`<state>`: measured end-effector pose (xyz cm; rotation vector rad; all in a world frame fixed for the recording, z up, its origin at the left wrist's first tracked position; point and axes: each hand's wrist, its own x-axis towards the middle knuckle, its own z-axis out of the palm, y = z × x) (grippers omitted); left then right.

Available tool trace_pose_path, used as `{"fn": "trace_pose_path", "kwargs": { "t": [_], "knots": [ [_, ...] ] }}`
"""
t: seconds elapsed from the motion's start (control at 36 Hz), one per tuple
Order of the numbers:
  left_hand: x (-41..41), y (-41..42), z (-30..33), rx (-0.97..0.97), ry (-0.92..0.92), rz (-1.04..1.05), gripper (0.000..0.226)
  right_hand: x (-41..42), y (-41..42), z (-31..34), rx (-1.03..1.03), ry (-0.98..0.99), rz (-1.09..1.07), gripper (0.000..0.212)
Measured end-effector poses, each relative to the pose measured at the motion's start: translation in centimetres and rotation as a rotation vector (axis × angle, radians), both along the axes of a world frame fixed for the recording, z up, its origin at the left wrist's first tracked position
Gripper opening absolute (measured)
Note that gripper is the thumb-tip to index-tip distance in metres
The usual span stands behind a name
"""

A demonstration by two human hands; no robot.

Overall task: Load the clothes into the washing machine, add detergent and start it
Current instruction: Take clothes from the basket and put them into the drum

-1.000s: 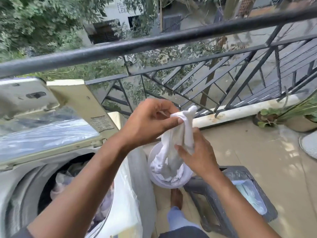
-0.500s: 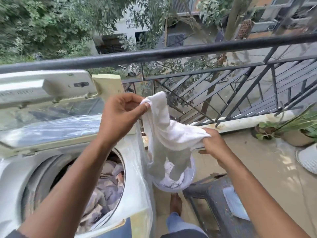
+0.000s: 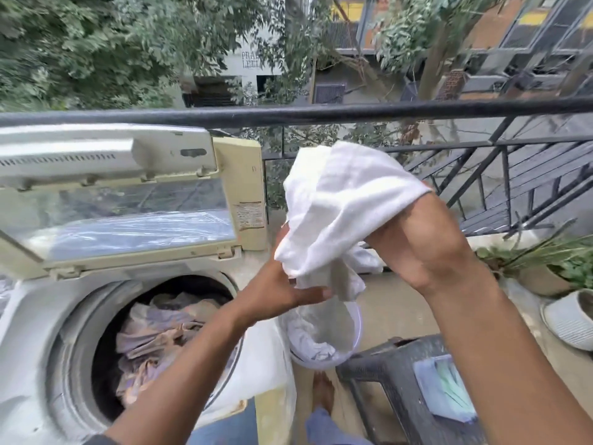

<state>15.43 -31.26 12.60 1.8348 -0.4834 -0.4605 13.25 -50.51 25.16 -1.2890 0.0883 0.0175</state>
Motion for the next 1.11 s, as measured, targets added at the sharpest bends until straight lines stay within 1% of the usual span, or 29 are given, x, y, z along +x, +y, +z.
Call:
{"fn": "trace_pose_path", "kwargs": {
  "t": [0.03,0.06,0.14,0.19,0.25,0.31,0.33,0.39,0.44,0.5,0.56,0.58,0.64,0.67,0.72,0.75,0.81,0.83,0.89,0.92,0.94,1.0,1.11],
  "knots": [
    [-0.2,-0.5,0.4,-0.058,-0.009,0.072,0.058,-0.1,0.2,0.4,0.042,-0.032,0.007,0.042],
    [-0.2,-0.9,1.0,-0.129,0.012,0.157,0.045,-0.2,0.4,0.8,0.077,-0.063,0.013,0.042],
    [0.2,-1.3,2.5,-0.344,0.180,0.355,0.028,-0.6,0.8,1.3,0.092,-0.153,0.023,0.040],
    [0.7,-0.7,3.6,-0.426,0.229,0.397,0.020,-0.8,0.5,0.2,0.032,-0.175,-0.023,0.040],
    [1.2,0.4,4.4,-0.521,0.280,0.412,0.020,-1.0,-0.1,-1.8,-0.092,-0.145,-0.108,0.038],
    [1.5,1.6,5.3,-0.625,0.321,0.400,0.024,-1.6,-0.3,-3.9,-0.237,-0.101,-0.149,0.038],
    [1.6,2.3,5.7,-0.664,0.336,0.390,0.028,-1.9,-0.1,-5.0,-0.263,-0.064,-0.143,0.040],
    [1.5,3.6,6.4,-0.747,0.378,0.360,0.035,-2.8,0.8,-7.0,-0.239,0.058,-0.082,0.042],
    [1.3,4.8,6.6,-0.821,0.436,0.329,0.034,-3.6,2.0,-9.1,-0.217,0.212,0.011,0.045],
    [1.0,5.8,6.7,-0.890,0.489,0.302,0.035,-4.2,3.8,-11.0,-0.093,0.350,0.068,0.058],
    [0.7,6.9,6.4,-0.991,0.525,0.246,0.038,-4.3,5.5,-12.4,0.124,0.457,0.075,0.079],
    [0.7,7.4,6.2,-1.053,0.546,0.222,0.042,-4.3,6.5,-12.7,0.229,0.489,0.086,0.079],
    [0.5,8.8,5.5,-1.129,0.584,0.208,0.050,-4.0,8.3,-12.8,0.414,0.504,0.147,0.060],
    [0.4,9.6,5.1,-1.143,0.597,0.213,0.053,-3.7,9.1,-12.6,0.483,0.482,0.177,0.059],
    [-0.1,11.3,4.4,-1.121,0.598,0.256,0.059,-3.0,10.5,-12.4,0.569,0.433,0.213,0.070],
    [-0.5,12.2,4.1,-1.088,0.577,0.290,0.057,-2.7,11.1,-12.1,0.583,0.411,0.230,0.071],
    [-1.4,14.0,3.9,-0.929,0.505,0.392,0.033,-1.9,12.3,-11.7,0.571,0.358,0.246,0.057],
    [-1.9,14.9,3.8,-0.843,0.458,0.441,0.027,-1.6,12.9,-11.8,0.574,0.343,0.249,0.052],
    [-2.6,17.0,3.0,-0.686,0.377,0.493,0.032,-1.0,13.8,-12.1,0.573,0.329,0.275,0.051],
    [-2.9,18.2,2.5,-0.620,0.352,0.511,0.041,-0.7,14.4,-12.2,0.544,0.316,0.303,0.052],
    [-3.1,19.3,1.8,-0.561,0.332,0.529,0.052,-0.2,15.0,-12.3,0.496,0.308,0.314,0.051],
    [-3.7,21.7,0.4,-0.471,0.296,0.549,0.065,0.7,16.4,-12.6,0.351,0.268,0.337,0.050],
    [-4.4,25.7,-1.7,-0.404,0.268,0.536,0.081,2.2,19.3,-13.5,-0.100,0.151,0.301,0.056]
  ]
}}
